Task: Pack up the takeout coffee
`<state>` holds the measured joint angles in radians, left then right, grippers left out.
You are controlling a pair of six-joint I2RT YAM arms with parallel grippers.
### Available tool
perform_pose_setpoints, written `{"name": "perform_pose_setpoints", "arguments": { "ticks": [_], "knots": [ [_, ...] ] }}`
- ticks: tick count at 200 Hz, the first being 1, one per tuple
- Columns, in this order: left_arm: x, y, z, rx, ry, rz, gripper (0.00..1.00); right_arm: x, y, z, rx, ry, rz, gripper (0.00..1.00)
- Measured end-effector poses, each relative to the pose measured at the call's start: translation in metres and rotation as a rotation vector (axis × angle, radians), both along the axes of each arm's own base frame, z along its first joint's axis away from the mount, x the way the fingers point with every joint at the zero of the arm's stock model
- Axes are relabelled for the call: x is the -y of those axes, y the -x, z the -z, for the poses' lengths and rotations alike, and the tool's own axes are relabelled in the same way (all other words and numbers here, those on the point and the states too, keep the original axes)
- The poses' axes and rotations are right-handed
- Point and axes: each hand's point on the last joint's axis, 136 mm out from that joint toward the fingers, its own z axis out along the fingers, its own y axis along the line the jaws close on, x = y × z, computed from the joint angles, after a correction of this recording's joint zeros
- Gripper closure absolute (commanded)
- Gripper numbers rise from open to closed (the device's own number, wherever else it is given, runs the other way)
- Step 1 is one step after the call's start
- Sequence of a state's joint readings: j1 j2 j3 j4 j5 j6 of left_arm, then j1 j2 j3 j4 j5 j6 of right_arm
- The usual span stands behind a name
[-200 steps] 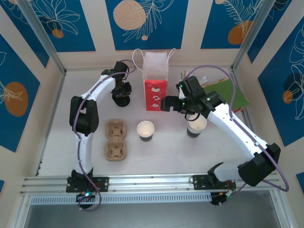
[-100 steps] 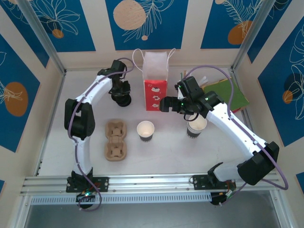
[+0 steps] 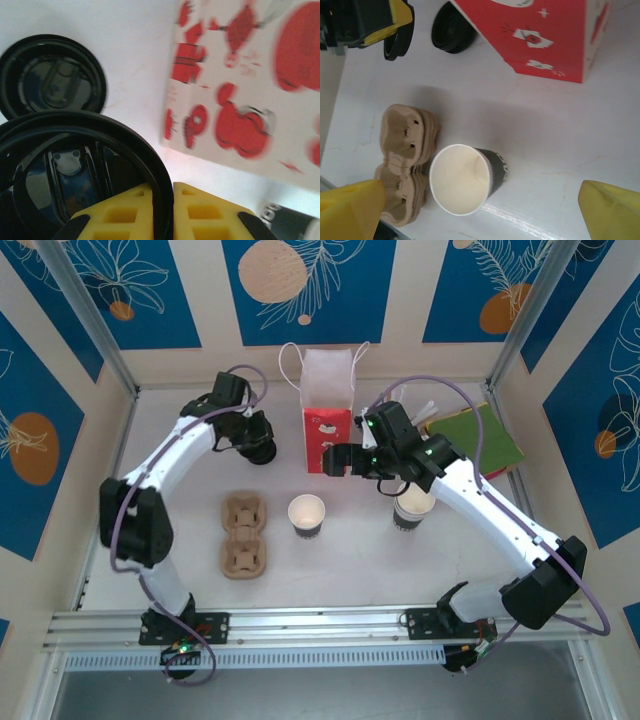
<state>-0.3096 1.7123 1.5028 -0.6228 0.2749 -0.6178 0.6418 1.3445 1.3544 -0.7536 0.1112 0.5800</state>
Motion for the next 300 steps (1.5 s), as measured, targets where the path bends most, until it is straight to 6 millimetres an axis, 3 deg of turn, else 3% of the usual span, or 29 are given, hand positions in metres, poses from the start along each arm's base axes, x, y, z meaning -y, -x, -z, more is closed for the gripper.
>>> {"name": "perform_pose_setpoints", "arguments": {
  "ticks": [39,71,137,203,247,300],
  "knots": [
    [0.002,0.035,-0.047,0.089,0.219,-0.008,0.88,-0.019,0.004,-0.022,0.049,-0.097,-0.062,0.01],
    [0.004,0.052,-0.076,0.139,0.41,-0.017,0.88,-0.035,0.009,-0.05,0.091,-0.225,-0.122,0.01],
    [0.02,0.057,-0.122,0.166,0.732,0.011,0.88,-0.059,0.0,-0.081,0.051,-0.485,-0.188,0.01],
    [0.022,0.057,-0.179,0.203,0.998,0.052,0.88,-0.087,-0.015,-0.088,-0.037,-0.651,-0.244,0.01],
    [0.02,0.061,-0.196,0.192,1.073,0.078,0.88,-0.108,-0.03,-0.083,-0.107,-0.731,-0.27,0.0],
    [0.02,0.064,-0.202,0.154,1.127,0.097,0.88,-0.126,-0.044,-0.101,-0.129,-0.833,-0.321,0.03]
  ]
}}
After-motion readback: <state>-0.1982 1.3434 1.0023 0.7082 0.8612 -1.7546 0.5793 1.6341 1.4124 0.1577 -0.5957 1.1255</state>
